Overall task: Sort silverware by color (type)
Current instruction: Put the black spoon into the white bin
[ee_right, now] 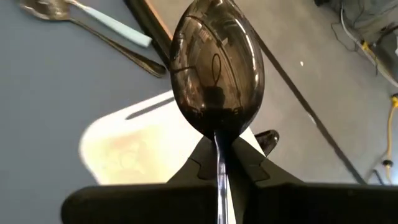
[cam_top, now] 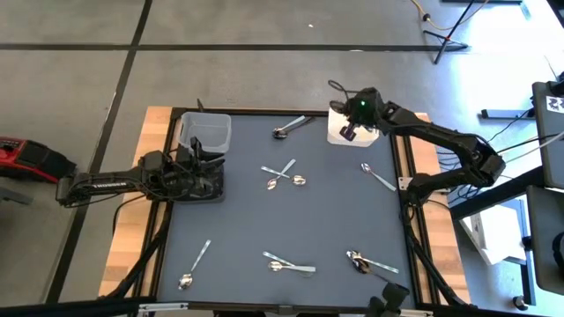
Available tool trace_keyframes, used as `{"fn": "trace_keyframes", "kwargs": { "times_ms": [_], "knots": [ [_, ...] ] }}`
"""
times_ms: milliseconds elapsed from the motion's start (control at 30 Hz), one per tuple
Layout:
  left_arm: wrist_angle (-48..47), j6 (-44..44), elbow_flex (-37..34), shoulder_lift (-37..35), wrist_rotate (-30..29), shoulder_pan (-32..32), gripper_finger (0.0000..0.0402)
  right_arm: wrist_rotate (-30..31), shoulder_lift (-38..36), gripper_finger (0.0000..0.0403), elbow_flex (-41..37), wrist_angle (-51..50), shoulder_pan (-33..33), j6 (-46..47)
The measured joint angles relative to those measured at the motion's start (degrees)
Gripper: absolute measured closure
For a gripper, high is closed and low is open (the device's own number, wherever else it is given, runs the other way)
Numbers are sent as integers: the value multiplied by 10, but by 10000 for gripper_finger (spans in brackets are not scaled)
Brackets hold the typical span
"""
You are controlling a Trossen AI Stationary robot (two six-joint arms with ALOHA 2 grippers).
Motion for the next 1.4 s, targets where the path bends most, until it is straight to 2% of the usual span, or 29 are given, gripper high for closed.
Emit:
{"fn": "trace_keyframes", "kwargs": {
  "times_ms": [233,433,733,933,1033,1167,1267,1400],
  "knots": [
    [0,0,0,0,-3,0,310,-3,49,398,-17,28,-47,-3],
    [0,0,0,0,-3,0,310,14,78,398,-17,12,-46,-3],
    [-1,-3,0,0,9,0,310,16,84,398,-17,3,-45,2],
    [5,11,0,0,-3,0,310,-30,84,393,-17,-39,-45,3],
    [4,10,0,0,-2,0,310,-27,84,367,-17,-41,-45,12],
    [2,0,0,0,-2,0,310,-23,84,311,-8,-54,-45,13],
    [2,0,0,0,-3,0,310,-25,84,276,37,-111,-44,18],
    [10,0,0,0,-2,0,310,-35,73,252,101,-199,-20,39]
  ]
}}
